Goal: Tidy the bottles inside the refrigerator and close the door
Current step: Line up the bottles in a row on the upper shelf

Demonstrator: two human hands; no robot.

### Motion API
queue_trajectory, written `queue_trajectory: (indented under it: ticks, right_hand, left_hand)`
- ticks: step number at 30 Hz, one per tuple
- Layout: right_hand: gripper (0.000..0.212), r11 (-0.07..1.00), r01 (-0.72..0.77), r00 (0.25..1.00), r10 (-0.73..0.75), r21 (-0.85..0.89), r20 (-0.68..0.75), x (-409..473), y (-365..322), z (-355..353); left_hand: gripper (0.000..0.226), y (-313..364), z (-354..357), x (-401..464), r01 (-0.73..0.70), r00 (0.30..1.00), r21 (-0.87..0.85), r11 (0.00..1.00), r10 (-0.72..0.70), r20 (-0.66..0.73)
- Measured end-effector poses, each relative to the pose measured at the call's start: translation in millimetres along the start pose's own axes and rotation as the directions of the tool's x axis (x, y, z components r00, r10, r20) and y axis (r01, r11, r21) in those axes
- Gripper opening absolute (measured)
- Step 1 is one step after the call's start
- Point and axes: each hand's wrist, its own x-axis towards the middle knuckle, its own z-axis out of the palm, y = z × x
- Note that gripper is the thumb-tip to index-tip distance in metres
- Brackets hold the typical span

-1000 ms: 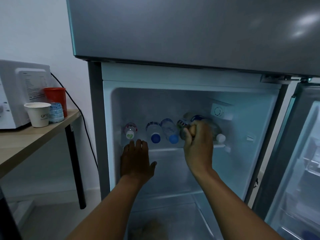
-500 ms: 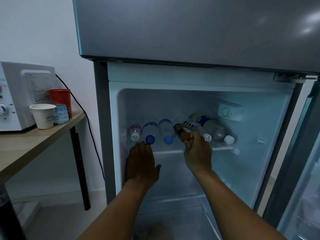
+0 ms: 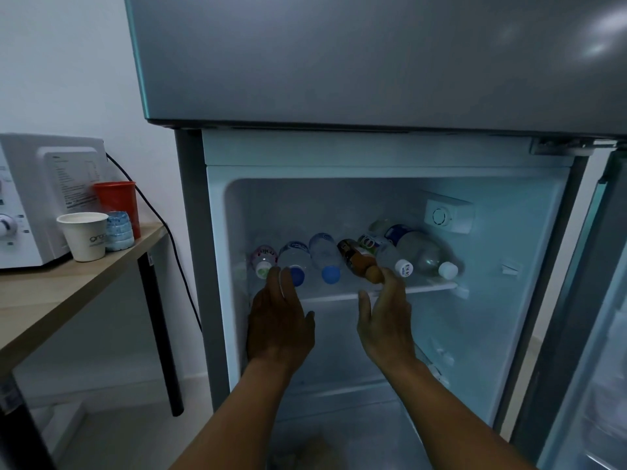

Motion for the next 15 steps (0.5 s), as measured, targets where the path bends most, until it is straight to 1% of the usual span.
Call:
queue_trajectory:
  ticks: [2,4,6,8,10,12,15]
  right_hand:
    - [0.042,0.999,0.035,0.999,-0.035,-0.012,-0.004,-4.8,-0.4,-3.3]
    - [0.046,0.997,0.062,0.998,-0.061,-0.045,0.03,-5.6,0.5,-6.4]
    - [0.051,0.993,0.075,0.994,-0.067,-0.095,0.083,-6.6,2.0,-9.3]
    - [0.056,0.978,0.099,0.985,-0.071,-0.183,0.154,-8.8,3.0,-9.8]
    - [0.059,0.957,0.1,0.977,-0.042,-0.273,0.211,-7.7,2.8,-9.4]
    - [0.057,0.939,0.089,0.968,-0.003,-0.332,0.251,-0.7,-2.0,-7.2]
    - [0.054,0.914,0.085,0.949,0.046,-0.396,0.312,11.3,-11.2,2.5]
  left_hand:
    - [0.095,-4.1,5.8,-2.5,-0.089,0.994,-0.017,0.996,0.088,-0.061]
    - [0.103,-8.2,10.8,-5.2,-0.168,0.983,0.056,0.984,0.172,-0.069]
    - [0.107,-10.9,13.9,-6.3,-0.201,0.976,0.106,0.974,0.209,-0.065]
    - [0.109,-11.6,16.6,-6.2,-0.2,0.977,0.106,0.974,0.206,-0.055]
    - [0.108,-11.1,20.9,-4.6,-0.204,0.977,0.131,0.97,0.21,-0.037]
    - [0.101,-9.7,20.5,-0.3,-0.205,0.977,0.137,0.969,0.212,-0.035]
    - [0.099,-4.0,8.0,9.3,-0.144,0.988,0.03,0.989,0.145,-0.043]
